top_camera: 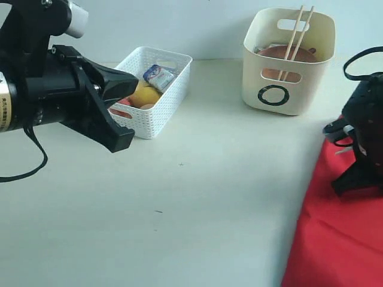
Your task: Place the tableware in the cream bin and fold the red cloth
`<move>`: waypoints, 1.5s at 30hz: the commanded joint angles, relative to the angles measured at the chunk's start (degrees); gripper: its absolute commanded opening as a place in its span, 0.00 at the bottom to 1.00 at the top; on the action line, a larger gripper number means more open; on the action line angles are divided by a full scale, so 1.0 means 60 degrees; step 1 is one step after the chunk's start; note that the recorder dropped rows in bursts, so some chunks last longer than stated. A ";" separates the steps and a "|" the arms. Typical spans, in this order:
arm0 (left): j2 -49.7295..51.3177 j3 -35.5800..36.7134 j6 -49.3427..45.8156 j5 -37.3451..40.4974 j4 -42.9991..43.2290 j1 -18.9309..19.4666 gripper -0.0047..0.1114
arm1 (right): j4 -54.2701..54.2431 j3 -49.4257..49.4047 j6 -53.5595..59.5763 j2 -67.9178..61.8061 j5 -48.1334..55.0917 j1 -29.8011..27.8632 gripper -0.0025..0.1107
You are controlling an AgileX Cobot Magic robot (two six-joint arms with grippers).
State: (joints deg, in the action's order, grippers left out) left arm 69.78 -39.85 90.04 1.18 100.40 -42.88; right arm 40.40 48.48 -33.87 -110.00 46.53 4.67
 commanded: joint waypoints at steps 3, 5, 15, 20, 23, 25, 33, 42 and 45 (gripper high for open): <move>-0.0053 -0.0015 -0.0042 0.0288 -0.0076 0.0006 0.05 | -0.0286 -0.0179 -0.0182 -0.0203 -0.1728 -0.0766 0.02; -0.0053 -0.0015 -0.0015 0.0271 -0.0076 0.0006 0.05 | -0.0268 -0.0078 -0.0182 -0.0222 -0.1989 -0.0977 0.02; -0.0053 0.0062 -0.0036 0.0271 -0.0076 0.0006 0.05 | -0.0091 0.1535 -0.0109 -0.0834 -0.2832 -0.1802 0.02; -0.0053 0.0062 -0.0036 0.0271 -0.0076 0.0006 0.05 | 0.0273 0.2623 -0.0109 -0.1634 -0.3649 -0.1799 0.02; -0.0053 0.0082 -0.0036 0.0271 -0.0076 0.0006 0.05 | 0.0273 0.3268 -0.0109 -0.1802 -0.3734 -0.1799 0.02; -0.0053 0.0082 -0.0014 0.0271 -0.0076 0.0006 0.05 | 0.0273 0.3704 -0.0109 -0.1612 -0.3347 -0.1816 0.02; -0.0053 0.0082 -0.0014 0.0271 -0.0076 0.0006 0.05 | -0.1205 0.4101 -0.0031 -0.0796 -0.3054 -0.3056 0.02; -0.0053 0.0082 0.0006 0.0254 -0.0076 0.0006 0.05 | -0.2887 0.4065 0.1288 -0.2283 -0.3634 -0.3523 0.02; -0.0053 0.0103 0.0007 0.0254 -0.0076 0.0006 0.05 | -0.2907 0.4122 0.1306 -0.2901 -0.4402 -0.3523 0.02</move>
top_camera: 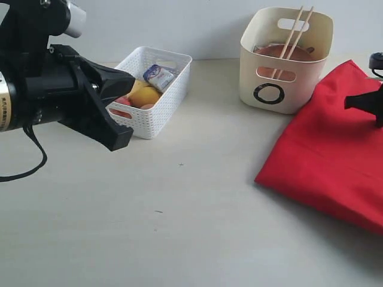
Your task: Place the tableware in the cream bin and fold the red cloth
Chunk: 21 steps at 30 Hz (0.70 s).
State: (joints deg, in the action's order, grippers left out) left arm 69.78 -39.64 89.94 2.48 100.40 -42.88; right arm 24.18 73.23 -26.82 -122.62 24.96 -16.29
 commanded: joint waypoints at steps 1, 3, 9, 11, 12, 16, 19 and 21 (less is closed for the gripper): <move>-0.0053 0.0069 0.0024 0.0037 -0.0076 0.0006 0.05 | -0.0203 0.0101 0.0130 -0.0977 -0.1036 -0.0030 0.02; -0.0053 0.0069 0.0024 0.0037 -0.0076 0.0006 0.05 | -0.0284 0.0501 0.0130 -0.1299 -0.1255 -0.0030 0.02; -0.0053 0.0082 0.0024 0.0037 -0.0076 0.0006 0.05 | -0.0303 0.2133 0.0902 -0.1989 -0.1317 -0.0007 0.02; -0.0053 0.0082 0.0024 0.0037 -0.0076 0.0006 0.05 | -0.0428 0.2728 0.1052 -0.2183 -0.1416 -0.0007 0.02; -0.0053 0.0082 0.0024 0.0037 -0.0076 0.0006 0.05 | -0.0482 0.3007 0.1132 -0.2279 -0.1456 -0.0007 0.02; -0.0053 0.0082 0.0061 -0.0104 -0.0076 0.0006 0.05 | -0.1016 0.4070 0.2202 -0.2736 -0.1701 0.0190 0.02; -0.0053 0.0082 0.0061 -0.0218 -0.0076 0.0006 0.05 | -0.1530 0.4823 0.3242 -0.3143 -0.1699 0.0524 0.02; -0.0053 0.0082 0.0061 -0.0239 -0.0076 0.0006 0.05 | -0.1570 0.5262 0.3839 -0.3357 -0.1682 0.0809 0.02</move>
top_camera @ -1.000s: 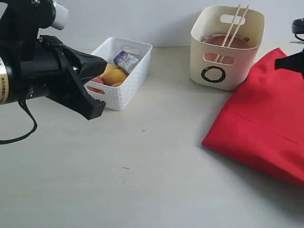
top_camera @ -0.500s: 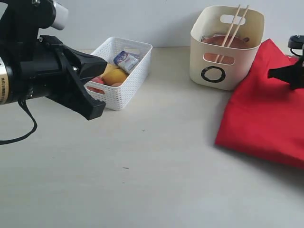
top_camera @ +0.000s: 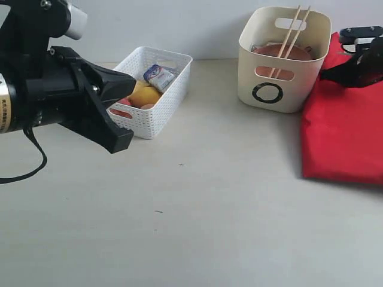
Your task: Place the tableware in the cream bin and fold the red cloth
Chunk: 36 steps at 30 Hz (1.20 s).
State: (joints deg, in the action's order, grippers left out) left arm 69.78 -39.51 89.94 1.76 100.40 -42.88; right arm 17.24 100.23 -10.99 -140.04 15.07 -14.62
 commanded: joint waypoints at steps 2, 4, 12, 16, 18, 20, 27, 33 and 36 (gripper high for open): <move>-0.0053 0.0062 0.0061 -0.0118 -0.0076 0.0006 0.05 | -0.0423 0.1167 0.1419 -0.0686 -0.0033 0.0869 0.02; -0.0053 0.0062 0.0061 -0.0118 -0.0076 0.0006 0.05 | -0.0423 0.1560 0.1599 -0.0868 0.0023 0.1148 0.02; -0.0053 0.0062 0.0061 -0.0118 -0.0076 0.0006 0.05 | -0.1321 0.2265 0.2983 -0.0787 0.0637 0.1647 0.02; -0.0053 0.0062 0.0061 -0.0118 -0.0076 0.0006 0.05 | -0.2330 0.2359 0.3983 -0.0353 0.1174 0.1522 0.02; -0.0053 0.0062 0.0061 -0.0118 -0.0076 0.0006 0.05 | -0.3075 0.2421 0.3708 -0.0138 0.1421 0.1160 0.02; -0.0053 0.0062 0.0061 -0.0118 -0.0076 0.0006 0.05 | -0.3808 0.2443 0.3645 0.0022 0.1819 0.0681 0.02; -0.0053 0.0109 0.0061 -0.0100 -0.0076 0.0006 0.05 | -0.3958 0.2443 0.3290 -0.0258 0.3629 -0.0807 0.02; -0.0053 0.0109 0.0061 -0.0100 -0.0076 0.0006 0.05 | -0.4076 0.2443 0.3548 -0.1189 0.3935 -0.0943 0.02; -0.0053 0.0109 0.0061 -0.0100 -0.0076 0.0006 0.05 | -0.4679 0.2517 0.4422 -0.1461 0.3476 -0.0719 0.02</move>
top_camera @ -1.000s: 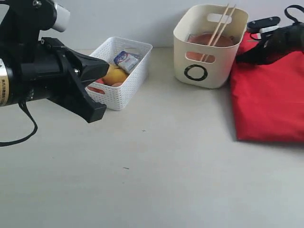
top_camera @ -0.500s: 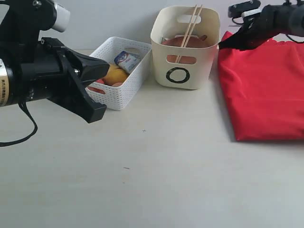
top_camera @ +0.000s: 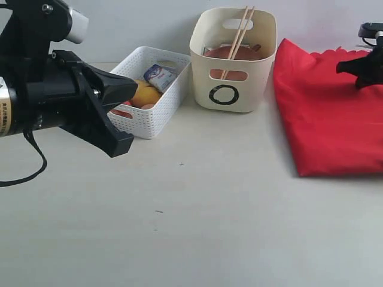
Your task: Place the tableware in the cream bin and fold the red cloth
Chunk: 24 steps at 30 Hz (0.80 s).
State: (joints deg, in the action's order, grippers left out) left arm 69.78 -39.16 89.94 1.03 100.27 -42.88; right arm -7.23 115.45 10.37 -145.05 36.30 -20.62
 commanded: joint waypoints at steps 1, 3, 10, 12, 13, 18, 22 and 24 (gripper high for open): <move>-0.0053 0.0050 0.0061 0.0022 -0.0054 0.0006 0.05 | -0.0805 0.0086 0.1164 -0.0701 -0.0170 0.0413 0.02; -0.0053 0.0050 0.0061 0.0022 -0.0054 0.0006 0.05 | -0.1126 0.0400 0.1439 -0.0869 -0.0308 0.0657 0.02; -0.0053 0.0050 0.0061 0.0042 -0.0054 0.0006 0.05 | -0.1321 0.1452 0.1331 -0.1167 -0.0297 0.1156 0.02; -0.0053 0.0050 0.0061 0.0082 -0.0054 0.0006 0.05 | -0.1302 0.1633 0.0875 -0.1113 -0.0033 0.1105 0.02; -0.0053 0.0050 0.0061 0.0137 -0.0054 0.0006 0.05 | -0.1302 0.1694 0.0671 -0.1094 0.0146 0.1042 0.02; -0.0053 0.0050 0.0061 0.0558 -0.0054 0.0006 0.05 | -0.1346 0.1787 0.0306 0.0107 0.1126 0.0863 0.02; -0.0068 0.0121 0.0061 0.2254 -0.0403 0.0006 0.05 | -0.1346 0.1787 0.0370 0.1583 0.2006 0.0887 0.02; -0.0273 0.0384 -0.0002 0.3481 -0.0907 0.0006 0.05 | -0.1346 0.1647 0.0654 0.2198 0.2503 0.0887 0.02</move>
State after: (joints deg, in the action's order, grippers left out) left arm 69.50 -38.30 89.94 14.63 97.90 -42.88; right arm -15.28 125.96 12.97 -135.17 48.34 -15.39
